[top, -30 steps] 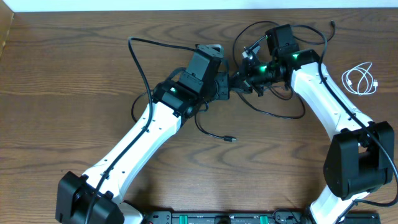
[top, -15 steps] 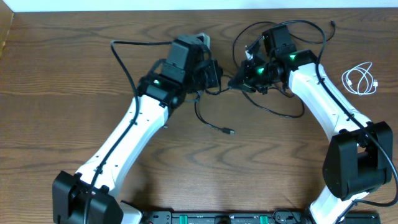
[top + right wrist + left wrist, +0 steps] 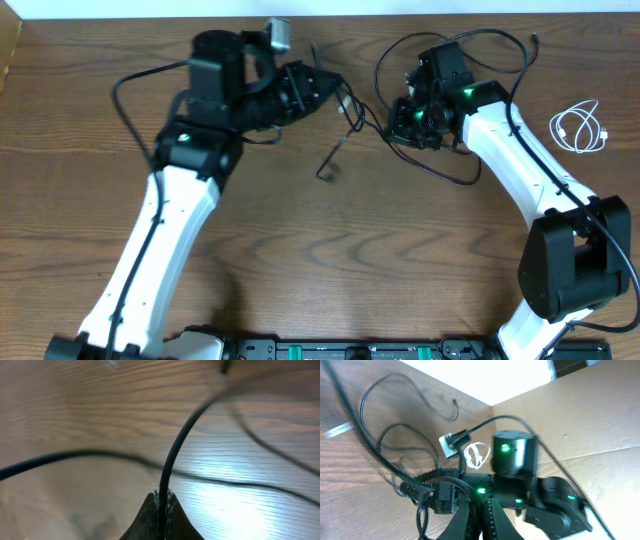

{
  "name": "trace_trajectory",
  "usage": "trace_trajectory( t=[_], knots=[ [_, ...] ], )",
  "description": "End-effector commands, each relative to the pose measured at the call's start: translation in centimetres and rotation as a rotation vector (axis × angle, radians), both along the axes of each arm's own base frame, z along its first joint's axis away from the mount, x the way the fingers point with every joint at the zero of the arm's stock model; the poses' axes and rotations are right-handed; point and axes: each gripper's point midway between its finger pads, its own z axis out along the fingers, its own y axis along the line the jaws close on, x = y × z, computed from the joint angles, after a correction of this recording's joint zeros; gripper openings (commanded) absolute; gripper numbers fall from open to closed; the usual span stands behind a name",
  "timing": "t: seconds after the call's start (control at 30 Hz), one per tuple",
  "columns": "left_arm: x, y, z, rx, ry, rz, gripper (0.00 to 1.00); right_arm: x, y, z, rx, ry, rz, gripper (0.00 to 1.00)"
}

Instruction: Untangle cables

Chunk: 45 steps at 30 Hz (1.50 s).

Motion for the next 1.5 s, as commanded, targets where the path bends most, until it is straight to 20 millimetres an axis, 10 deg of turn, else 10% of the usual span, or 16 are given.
trace_trajectory(
  t=[0.0, 0.27, 0.43, 0.9, 1.47],
  knots=[
    [-0.8, 2.1, 3.9, -0.041, -0.094, 0.029, 0.07, 1.3, -5.5, -1.4, -0.192, -0.013, -0.128, 0.01],
    [-0.7, 3.6, 4.3, -0.039, -0.105, 0.066, 0.07, 1.5, -12.4, -2.2, -0.315, 0.034, -0.297, 0.01],
    [-0.7, 3.6, 2.8, 0.004, -0.08, 0.051, 0.07, 1.1, -12.9, -2.3, -0.302, 0.037, -0.213, 0.02],
    [-1.6, 1.3, -0.7, -0.026, 0.053, -0.117, 0.07, -0.3, -0.9, 4.1, 0.35, -0.186, 0.371, 0.49],
    [-3.5, -1.0, -1.8, -0.023, 0.148, -0.165, 0.07, -2.0, 9.0, 8.8, 0.522, -0.509, 0.752, 0.27]
  ],
)
